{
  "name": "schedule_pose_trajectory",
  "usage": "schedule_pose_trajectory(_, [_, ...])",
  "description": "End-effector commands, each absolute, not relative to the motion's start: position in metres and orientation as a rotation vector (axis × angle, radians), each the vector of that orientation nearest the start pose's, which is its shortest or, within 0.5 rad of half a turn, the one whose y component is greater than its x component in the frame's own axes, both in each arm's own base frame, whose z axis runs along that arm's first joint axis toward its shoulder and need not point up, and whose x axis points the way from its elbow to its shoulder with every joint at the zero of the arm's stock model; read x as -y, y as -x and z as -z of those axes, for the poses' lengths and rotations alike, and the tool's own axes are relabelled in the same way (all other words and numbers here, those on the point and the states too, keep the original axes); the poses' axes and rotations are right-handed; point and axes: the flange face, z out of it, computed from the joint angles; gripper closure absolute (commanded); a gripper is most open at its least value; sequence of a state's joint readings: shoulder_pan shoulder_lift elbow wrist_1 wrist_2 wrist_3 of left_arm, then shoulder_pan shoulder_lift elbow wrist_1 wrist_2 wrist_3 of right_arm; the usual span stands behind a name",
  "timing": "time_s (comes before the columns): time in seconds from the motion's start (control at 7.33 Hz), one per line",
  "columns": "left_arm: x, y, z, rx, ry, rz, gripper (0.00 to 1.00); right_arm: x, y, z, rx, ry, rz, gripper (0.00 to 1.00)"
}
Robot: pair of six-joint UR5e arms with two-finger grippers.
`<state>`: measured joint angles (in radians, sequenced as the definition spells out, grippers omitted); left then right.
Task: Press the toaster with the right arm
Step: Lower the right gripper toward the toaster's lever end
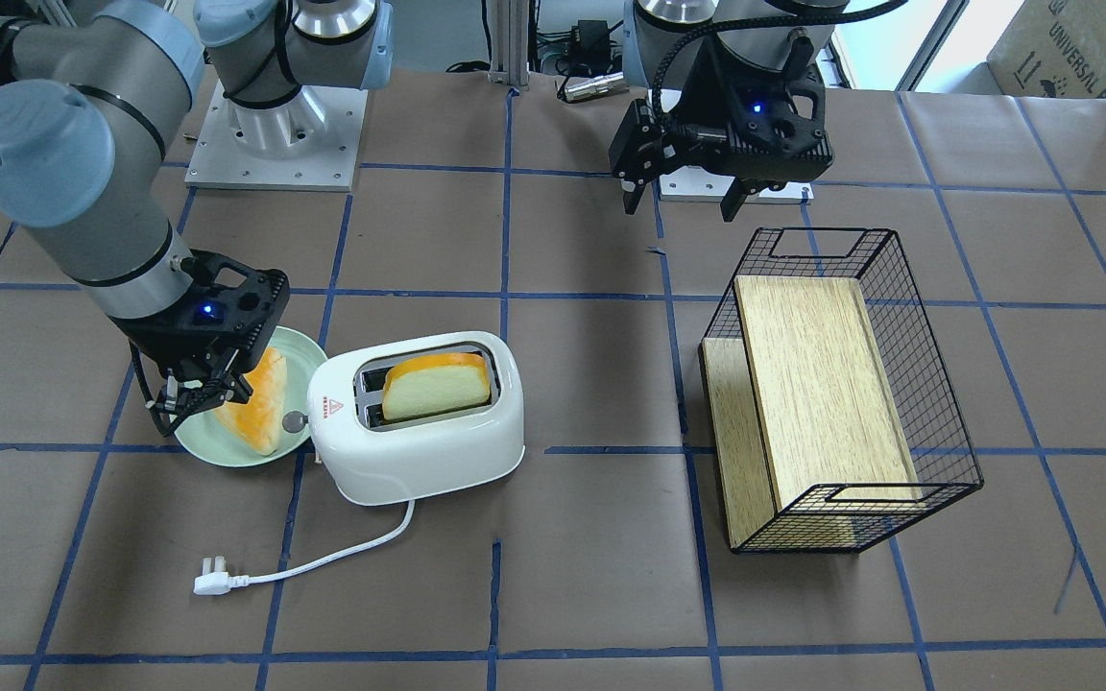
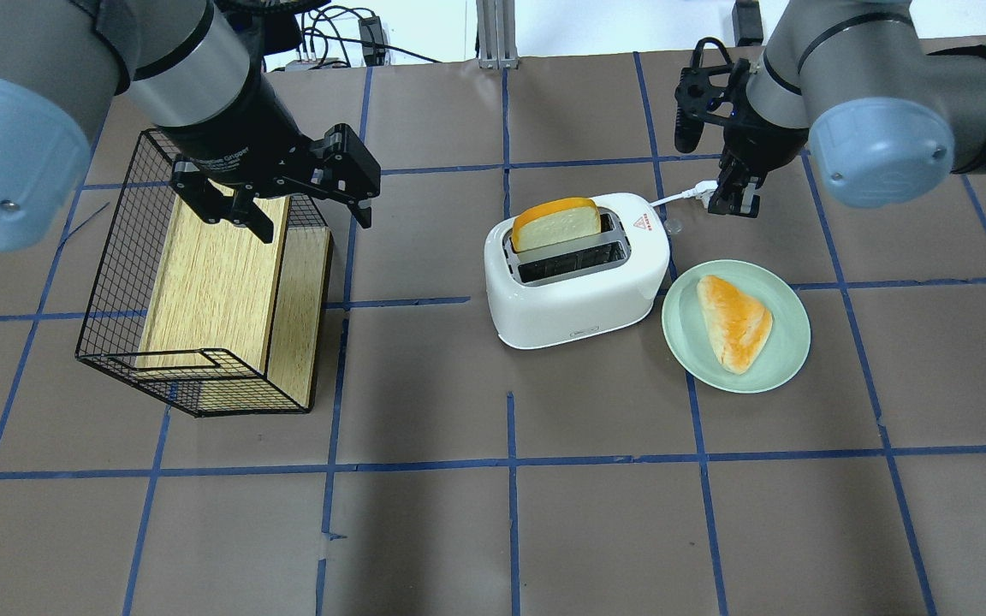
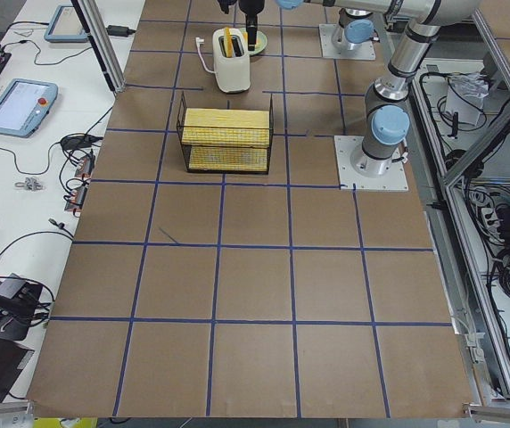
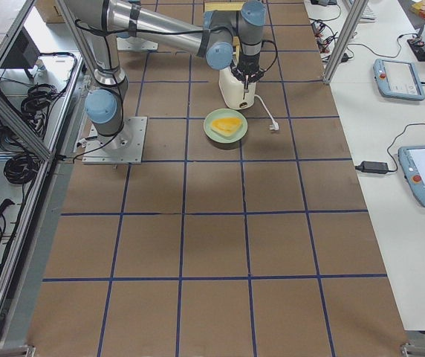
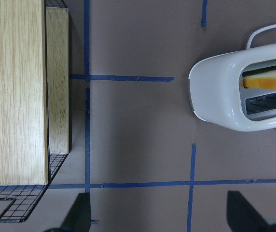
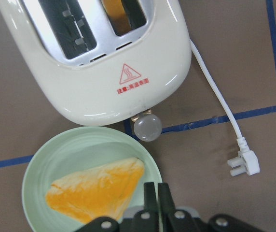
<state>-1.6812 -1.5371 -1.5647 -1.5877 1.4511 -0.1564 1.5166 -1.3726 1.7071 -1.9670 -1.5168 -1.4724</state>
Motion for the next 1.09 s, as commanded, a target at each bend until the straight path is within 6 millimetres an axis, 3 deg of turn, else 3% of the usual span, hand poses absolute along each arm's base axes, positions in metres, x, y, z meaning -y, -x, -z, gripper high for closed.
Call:
schedule_pose_trajectory(0.0, [0.461,0.197,-0.506,-3.262,0.073,0.011,0.0,0.579,-0.108,-0.343,-2.255,2.252,0.168,0.82])
schedule_pose_trajectory(0.14, [0.461,0.197,-0.506,-3.262,0.073,0.011,0.0,0.579,-0.108,-0.345,-2.242,2.275,0.177,0.82])
schedule_pose_trajectory(0.41, [0.461,0.197,-0.506,-3.262,0.073,0.011,0.0,0.574,-0.127,-0.344,-2.236,2.313,0.14,0.81])
schedule_pose_trajectory(0.68, [0.461,0.197,-0.506,-3.262,0.073,0.011,0.0,0.574,-0.13,-0.341,-2.237,2.299,0.144,0.81])
schedule_pose_trajectory(0.95, [0.461,0.197,-0.506,-3.262,0.073,0.011,0.0,0.574,-0.136,-0.322,-2.218,2.303,0.127,0.81])
